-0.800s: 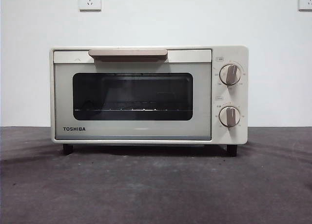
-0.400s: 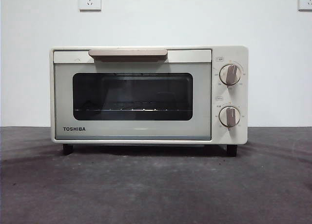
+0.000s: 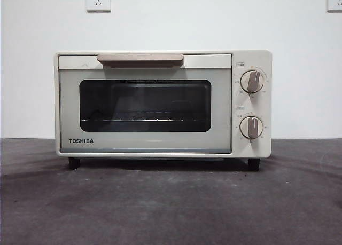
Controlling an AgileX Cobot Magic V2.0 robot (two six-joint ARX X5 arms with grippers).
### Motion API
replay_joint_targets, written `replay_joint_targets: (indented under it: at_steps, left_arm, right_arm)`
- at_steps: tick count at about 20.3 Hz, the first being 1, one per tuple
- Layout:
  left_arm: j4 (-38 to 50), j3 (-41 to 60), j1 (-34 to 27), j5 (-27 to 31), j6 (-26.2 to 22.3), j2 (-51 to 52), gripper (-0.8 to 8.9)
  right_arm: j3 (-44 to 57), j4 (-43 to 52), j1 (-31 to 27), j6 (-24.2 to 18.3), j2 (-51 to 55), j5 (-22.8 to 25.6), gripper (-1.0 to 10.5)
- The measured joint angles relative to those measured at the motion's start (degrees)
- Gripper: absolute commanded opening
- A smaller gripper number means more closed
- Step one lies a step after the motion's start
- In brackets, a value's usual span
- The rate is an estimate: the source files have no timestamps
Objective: The left arm flap open the oven, the right arm pick bread and place it into oven, the left arm flap close the oven
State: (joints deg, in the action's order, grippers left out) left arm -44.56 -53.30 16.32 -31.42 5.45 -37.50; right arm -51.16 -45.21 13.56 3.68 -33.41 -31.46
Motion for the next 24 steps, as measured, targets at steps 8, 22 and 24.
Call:
replay_joint_targets:
  at_steps: [8,22,24]
  left_arm:
    - [0.46,0.0,0.0,0.0,0.0,0.0,4.36]
    - [2.23,0.0,0.0,0.0,0.0,0.0,4.33]
    - [2.78,-0.02,0.0,0.0,0.0,0.0,4.33]
  right_arm:
    - [0.0,-0.04,0.0,2.19,0.0,0.0,4.9]
    - [0.0,-10.58,0.11,5.2,-5.2,11.82,5.0]
    - [0.0,-13.22,0.11,5.62,-8.22,14.1,5.0]
